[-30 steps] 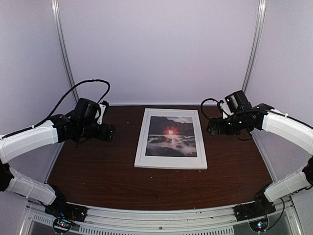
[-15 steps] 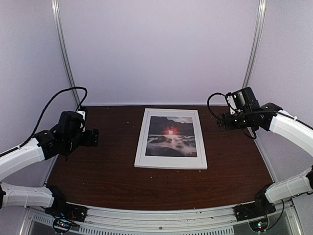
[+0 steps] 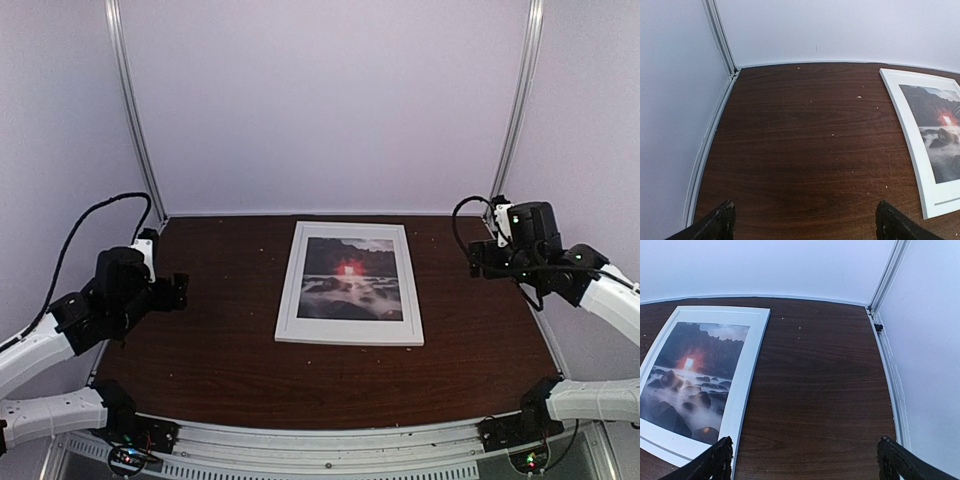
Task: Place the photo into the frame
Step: Reset both arms
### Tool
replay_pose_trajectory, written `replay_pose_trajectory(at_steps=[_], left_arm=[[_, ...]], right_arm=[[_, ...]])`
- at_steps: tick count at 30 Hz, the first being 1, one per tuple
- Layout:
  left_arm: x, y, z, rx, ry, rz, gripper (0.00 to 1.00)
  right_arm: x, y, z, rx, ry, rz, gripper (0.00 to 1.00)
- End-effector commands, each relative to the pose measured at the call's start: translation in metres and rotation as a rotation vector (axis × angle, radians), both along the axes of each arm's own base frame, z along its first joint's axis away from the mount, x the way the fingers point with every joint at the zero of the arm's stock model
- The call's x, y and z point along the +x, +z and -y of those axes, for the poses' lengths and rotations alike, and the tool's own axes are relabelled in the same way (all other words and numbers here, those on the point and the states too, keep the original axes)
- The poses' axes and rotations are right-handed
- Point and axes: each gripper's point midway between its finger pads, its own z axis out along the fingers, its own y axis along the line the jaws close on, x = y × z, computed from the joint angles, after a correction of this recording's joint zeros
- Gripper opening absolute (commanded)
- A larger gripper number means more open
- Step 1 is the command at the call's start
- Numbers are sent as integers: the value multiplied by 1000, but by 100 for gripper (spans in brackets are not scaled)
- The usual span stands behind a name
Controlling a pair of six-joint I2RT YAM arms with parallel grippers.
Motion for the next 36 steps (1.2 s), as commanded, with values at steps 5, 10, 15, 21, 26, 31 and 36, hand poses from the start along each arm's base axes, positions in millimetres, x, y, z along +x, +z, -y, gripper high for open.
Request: replay_pose_trajectory(at_steps=[5,10,15,21,26,31,36], left_arm=[[0,6,-8,-2,33,38,98],[3,2,-5,5,30,9,98],[6,1,1,-3,10,9,98],[7,2,2,1,5,10,98],[7,4,1,1,8,19,98],[7,7,1,-5,10,25,98],[6,7,1,-10,12,22,98]], right_arm=[[-3,12,6,14,-10,88,99],[-1,11,3,17,1,87,100],[-1,13,3,14,2,99,100],[1,9,3,10,-1,100,100],[5,8,-2,23,11,102,100],[8,9,-6,40,24,109,100],[7,6,-5,46,18,111,100]])
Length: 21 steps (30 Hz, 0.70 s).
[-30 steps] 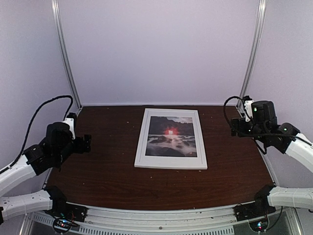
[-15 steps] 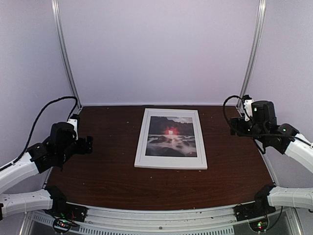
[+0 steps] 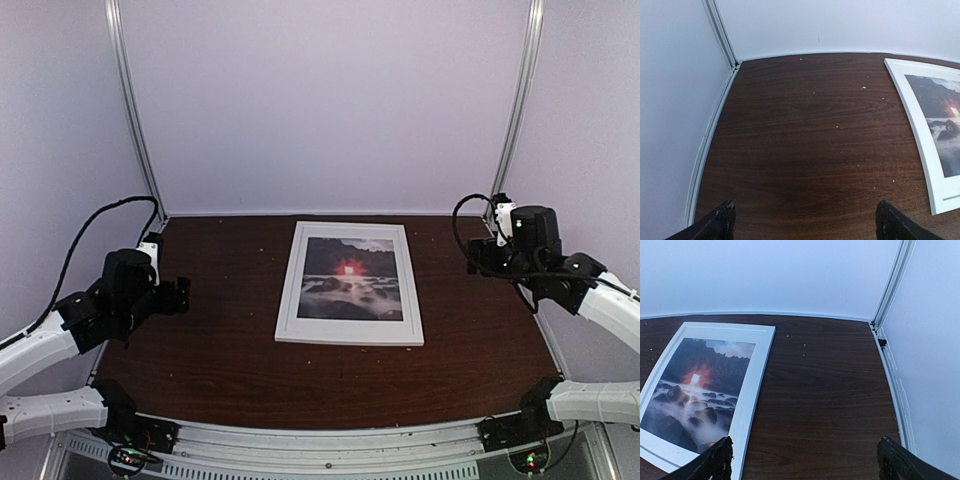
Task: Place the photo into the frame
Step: Reset both arms
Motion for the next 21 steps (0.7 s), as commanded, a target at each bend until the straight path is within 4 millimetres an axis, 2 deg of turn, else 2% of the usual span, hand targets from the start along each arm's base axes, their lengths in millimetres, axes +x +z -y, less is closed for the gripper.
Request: replay_pose_trajectory(at_steps=[1,10,21], left_arm=[[5,21,2,-40,3,59,98],[5,20,0,-34,12,60,98],[4,19,0,-45,13,57,98]], right_arm=[[1,-2,-2,12,6,14,100],[-5,-3,7,5,-25,23,100],[-5,-6,7,17,-27,29,100]])
